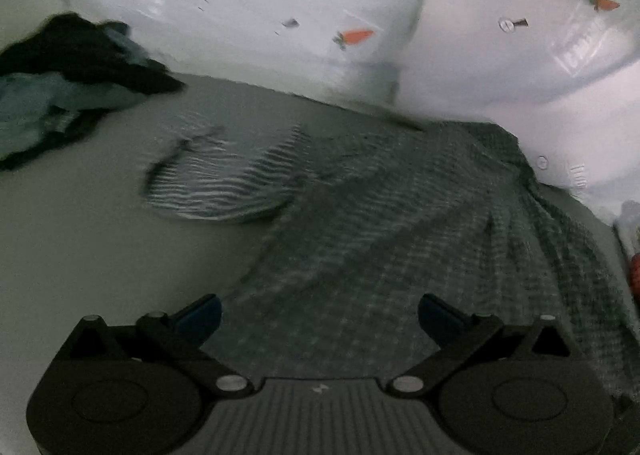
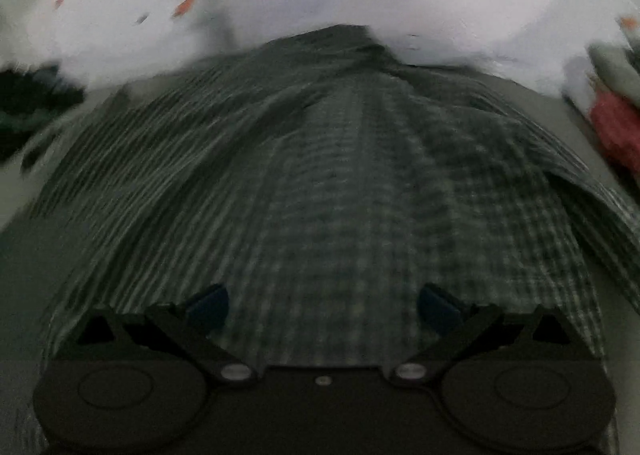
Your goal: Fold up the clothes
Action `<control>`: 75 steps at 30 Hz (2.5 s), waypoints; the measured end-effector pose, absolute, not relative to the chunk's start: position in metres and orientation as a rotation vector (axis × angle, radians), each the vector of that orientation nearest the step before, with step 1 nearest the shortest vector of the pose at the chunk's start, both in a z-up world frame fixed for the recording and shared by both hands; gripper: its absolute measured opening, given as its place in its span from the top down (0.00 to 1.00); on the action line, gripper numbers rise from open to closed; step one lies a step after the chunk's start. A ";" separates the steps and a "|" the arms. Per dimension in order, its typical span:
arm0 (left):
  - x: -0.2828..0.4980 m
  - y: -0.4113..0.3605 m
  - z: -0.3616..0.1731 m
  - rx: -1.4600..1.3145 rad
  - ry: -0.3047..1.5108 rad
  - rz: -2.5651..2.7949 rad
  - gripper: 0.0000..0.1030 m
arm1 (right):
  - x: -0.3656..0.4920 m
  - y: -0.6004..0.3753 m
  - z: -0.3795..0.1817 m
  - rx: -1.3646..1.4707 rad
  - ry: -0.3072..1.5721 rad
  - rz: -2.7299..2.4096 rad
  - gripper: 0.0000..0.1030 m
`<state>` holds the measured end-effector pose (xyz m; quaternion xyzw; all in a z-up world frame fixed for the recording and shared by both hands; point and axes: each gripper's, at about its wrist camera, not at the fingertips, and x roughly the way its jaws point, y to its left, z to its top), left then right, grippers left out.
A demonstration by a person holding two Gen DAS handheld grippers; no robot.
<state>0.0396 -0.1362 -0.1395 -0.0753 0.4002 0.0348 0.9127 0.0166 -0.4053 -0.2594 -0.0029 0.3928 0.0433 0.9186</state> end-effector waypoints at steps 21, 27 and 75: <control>0.081 0.081 -0.144 -0.118 0.822 -0.002 0.54 | 0.045 -0.261 -0.262 0.158 0.727 -0.296 0.00; 0.156 0.073 -0.165 -0.043 0.869 -0.087 0.47 | 0.047 -0.252 -0.268 0.117 0.679 -0.317 0.00; 0.183 0.118 -0.197 0.000 0.765 -0.041 0.11 | 0.052 -0.255 -0.271 0.104 0.679 -0.315 0.00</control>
